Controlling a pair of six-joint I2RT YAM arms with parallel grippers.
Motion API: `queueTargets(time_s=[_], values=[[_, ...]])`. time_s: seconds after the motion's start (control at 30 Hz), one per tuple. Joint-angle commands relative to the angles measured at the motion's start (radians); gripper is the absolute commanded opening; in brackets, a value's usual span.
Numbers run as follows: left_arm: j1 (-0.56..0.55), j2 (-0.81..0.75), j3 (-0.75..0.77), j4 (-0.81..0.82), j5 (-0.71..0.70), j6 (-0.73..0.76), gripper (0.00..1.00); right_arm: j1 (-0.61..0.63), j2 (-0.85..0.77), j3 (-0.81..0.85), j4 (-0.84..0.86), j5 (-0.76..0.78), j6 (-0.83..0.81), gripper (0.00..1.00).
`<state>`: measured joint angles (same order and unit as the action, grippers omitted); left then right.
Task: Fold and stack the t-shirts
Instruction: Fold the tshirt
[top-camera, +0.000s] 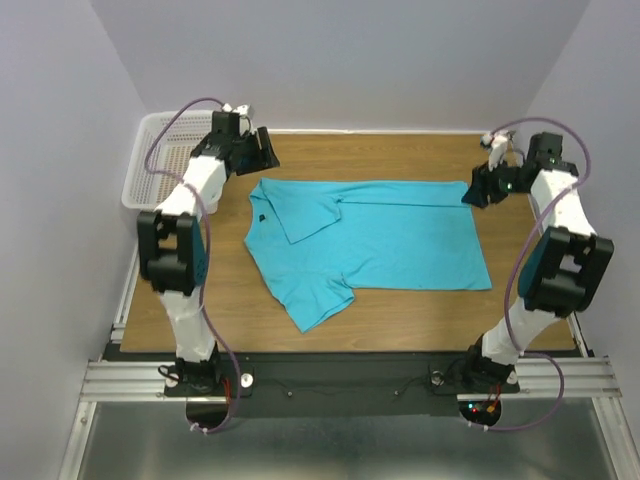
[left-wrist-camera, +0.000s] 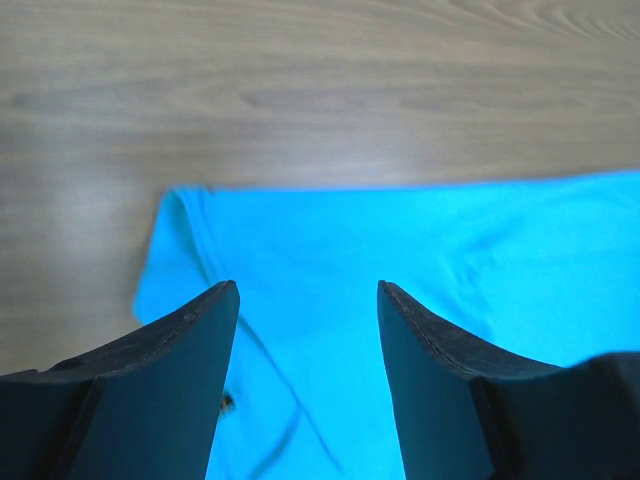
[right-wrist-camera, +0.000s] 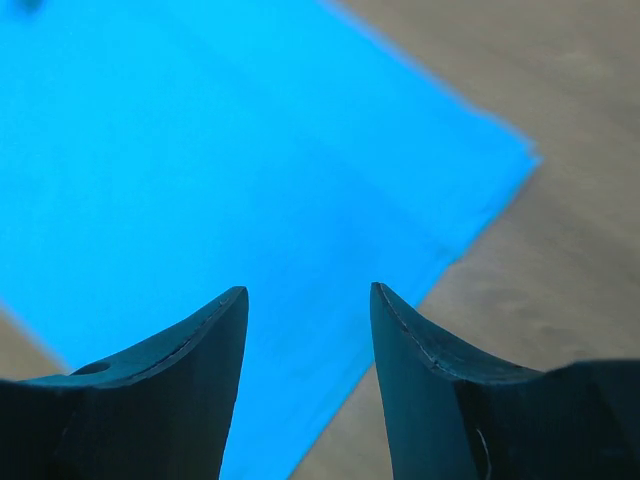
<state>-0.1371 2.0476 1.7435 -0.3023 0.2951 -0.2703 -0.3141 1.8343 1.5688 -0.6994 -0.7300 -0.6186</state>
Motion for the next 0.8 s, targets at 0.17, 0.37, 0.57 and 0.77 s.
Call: queueTargets(time_s=[0.17,0.37,0.57,0.77], values=[[-0.001,-0.765,-0.634,0.175,0.047,-0.003,0.89,0.015,-0.41,-0.515,-0.42,0.029,-0.854,0.59],[0.007,-1.073,-1.084,0.163,0.186,-0.214,0.93,0.015,-0.561,-0.659,-0.419,0.081,-0.922,0.59],[-0.019,-1.156,-1.276,0.184,0.217,-0.431,0.89,0.015,-0.552,-0.698,-0.373,0.089,-0.851,0.57],[-0.045,-1.11,-1.294,0.157,0.219,-0.474,0.88,0.015,-0.535,-0.684,-0.304,0.115,-0.754,0.56]])
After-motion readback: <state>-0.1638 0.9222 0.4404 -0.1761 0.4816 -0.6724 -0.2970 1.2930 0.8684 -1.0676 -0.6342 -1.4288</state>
